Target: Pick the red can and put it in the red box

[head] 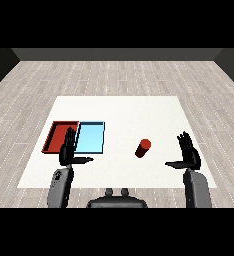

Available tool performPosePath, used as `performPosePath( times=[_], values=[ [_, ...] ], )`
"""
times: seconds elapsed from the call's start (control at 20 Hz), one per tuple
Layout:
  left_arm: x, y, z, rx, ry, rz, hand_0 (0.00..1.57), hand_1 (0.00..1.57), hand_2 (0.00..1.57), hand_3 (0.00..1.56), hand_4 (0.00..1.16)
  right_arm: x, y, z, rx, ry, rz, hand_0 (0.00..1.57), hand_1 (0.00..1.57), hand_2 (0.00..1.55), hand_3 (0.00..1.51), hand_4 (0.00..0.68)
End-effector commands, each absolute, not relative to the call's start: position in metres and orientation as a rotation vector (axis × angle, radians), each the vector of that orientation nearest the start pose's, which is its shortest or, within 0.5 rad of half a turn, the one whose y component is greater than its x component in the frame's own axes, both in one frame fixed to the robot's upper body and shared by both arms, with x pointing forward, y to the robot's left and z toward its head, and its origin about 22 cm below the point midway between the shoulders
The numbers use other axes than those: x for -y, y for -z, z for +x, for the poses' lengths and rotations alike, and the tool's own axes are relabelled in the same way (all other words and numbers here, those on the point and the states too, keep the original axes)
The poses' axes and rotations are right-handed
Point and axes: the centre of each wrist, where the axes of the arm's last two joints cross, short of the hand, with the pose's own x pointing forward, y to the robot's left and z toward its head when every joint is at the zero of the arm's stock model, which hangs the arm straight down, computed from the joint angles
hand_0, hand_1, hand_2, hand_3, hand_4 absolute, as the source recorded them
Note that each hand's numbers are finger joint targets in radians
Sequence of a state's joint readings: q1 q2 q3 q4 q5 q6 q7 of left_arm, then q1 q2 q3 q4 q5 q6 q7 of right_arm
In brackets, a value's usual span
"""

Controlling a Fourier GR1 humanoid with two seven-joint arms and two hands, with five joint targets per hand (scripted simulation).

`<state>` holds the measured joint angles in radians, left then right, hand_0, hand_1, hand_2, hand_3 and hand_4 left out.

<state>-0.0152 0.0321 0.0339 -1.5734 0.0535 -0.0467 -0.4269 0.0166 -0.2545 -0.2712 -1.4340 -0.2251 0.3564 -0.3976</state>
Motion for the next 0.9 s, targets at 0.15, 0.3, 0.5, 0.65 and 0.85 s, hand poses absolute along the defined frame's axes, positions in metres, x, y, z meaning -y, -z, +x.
performPosePath(
  times=[0.15, 0.3, 0.5, 0.65, 0.85],
  values=[
    [-0.243, -0.021, 0.26, 2.033, -0.026, -0.041, 0.0, 0.0, 0.0, 0.0, 0.0, 0.332, -0.001, 0.255, 1.836, -0.027, 0.101, 0.0, 0.0, 0.0, 0.0, 0.0],
    [-0.248, -0.013, 0.23, 2.034, -0.016, -0.045, 0.0, 0.0, 0.0, 0.0, 0.0, 0.319, 0.01, 0.228, 1.827, -0.023, 0.105, 0.0, 0.0, 0.0, 0.0, 0.0],
    [-0.232, -0.026, 0.245, 2.043, -0.037, -0.079, 0.0, 0.0, 0.0, 0.0, 0.0, 0.317, 0.015, 0.254, 1.791, -0.017, 0.155, 0.0, 0.0, 0.0, 0.0, 0.0],
    [-0.25, -0.009, 0.233, 2.043, -0.041, -0.045, 0.0, 0.0, 0.0, 0.0, 0.0, 0.31, 0.014, 0.268, 1.783, -0.005, 0.149, 0.0, 0.0, 0.0, 0.0, 0.0],
    [-0.252, -0.012, 0.261, 2.042, -0.035, -0.035, 0.0, 0.0, 0.0, 0.0, 0.0, 0.309, 0.014, 0.271, 1.751, 0.006, 0.181, 0.0, 0.0, 0.0, 0.0, 0.0]
  ],
)
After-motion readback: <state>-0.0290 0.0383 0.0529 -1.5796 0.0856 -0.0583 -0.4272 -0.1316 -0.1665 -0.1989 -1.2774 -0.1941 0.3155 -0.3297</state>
